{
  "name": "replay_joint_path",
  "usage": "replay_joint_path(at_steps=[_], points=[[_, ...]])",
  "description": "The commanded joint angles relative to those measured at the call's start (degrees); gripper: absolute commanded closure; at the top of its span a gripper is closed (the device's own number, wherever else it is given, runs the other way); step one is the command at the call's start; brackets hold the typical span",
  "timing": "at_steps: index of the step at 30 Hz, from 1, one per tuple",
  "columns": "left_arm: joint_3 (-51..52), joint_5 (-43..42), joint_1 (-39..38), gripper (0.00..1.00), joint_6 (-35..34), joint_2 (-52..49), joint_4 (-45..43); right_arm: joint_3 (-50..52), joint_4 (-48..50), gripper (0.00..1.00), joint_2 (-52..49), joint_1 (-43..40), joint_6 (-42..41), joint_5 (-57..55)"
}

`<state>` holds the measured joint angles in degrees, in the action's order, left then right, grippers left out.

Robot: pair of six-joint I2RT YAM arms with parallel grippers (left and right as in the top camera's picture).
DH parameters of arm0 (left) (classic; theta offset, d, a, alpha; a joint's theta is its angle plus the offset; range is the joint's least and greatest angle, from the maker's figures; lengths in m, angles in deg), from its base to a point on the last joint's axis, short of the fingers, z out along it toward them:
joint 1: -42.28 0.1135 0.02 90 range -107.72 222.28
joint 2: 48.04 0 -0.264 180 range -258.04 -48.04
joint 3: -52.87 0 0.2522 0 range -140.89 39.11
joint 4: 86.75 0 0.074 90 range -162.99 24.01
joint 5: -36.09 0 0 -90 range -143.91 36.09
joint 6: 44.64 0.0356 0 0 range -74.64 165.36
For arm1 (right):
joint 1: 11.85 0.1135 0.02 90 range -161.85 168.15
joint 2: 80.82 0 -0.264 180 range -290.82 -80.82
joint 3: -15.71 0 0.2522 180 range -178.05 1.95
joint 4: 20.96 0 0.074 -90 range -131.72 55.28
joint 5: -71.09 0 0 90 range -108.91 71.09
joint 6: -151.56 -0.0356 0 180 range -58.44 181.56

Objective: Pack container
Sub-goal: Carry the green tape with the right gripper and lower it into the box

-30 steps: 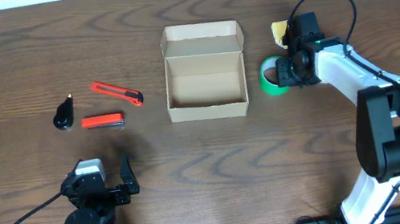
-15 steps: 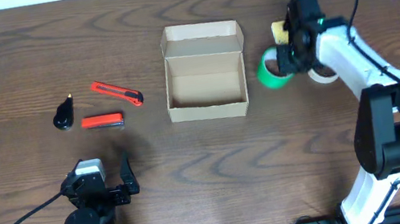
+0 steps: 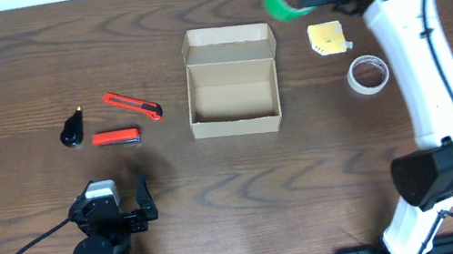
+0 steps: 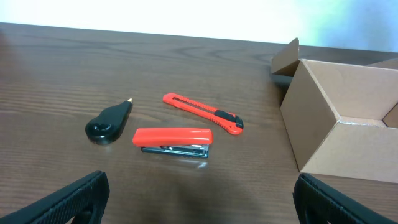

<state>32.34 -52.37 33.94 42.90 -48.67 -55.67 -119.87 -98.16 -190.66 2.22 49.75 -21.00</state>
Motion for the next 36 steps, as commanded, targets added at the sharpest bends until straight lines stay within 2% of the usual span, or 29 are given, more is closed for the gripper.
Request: replay_joint_path(at_steps=[1,9,18,28,36], points=[[1.46,0.33,0.28,0.05,1.20,0.35,0.13,-0.15,-0.24,0.99,-2.21,6.54,-4.68,-0.09],[1.46,0.33,0.28,0.05,1.20,0.35,0.15,-0.15,-6.29,0.99,-11.32,15.69,-17.88,-5.42],[1.46,0.33,0.28,0.05,1.20,0.35,0.15,-0.15,-9.68,0.99,-16.35,18.25,-28.94,-7.06],[1.46,0.33,0.28,0.05,1.20,0.35,0.13,0.24,-9.97,0.99,-16.85,19.50,-32.61,-6.29],[1.46,0.33,0.28,0.05,1.20,0.35,0.15,4.35,-9.46,0.99,-16.85,20.61,-36.65,-7.13]])
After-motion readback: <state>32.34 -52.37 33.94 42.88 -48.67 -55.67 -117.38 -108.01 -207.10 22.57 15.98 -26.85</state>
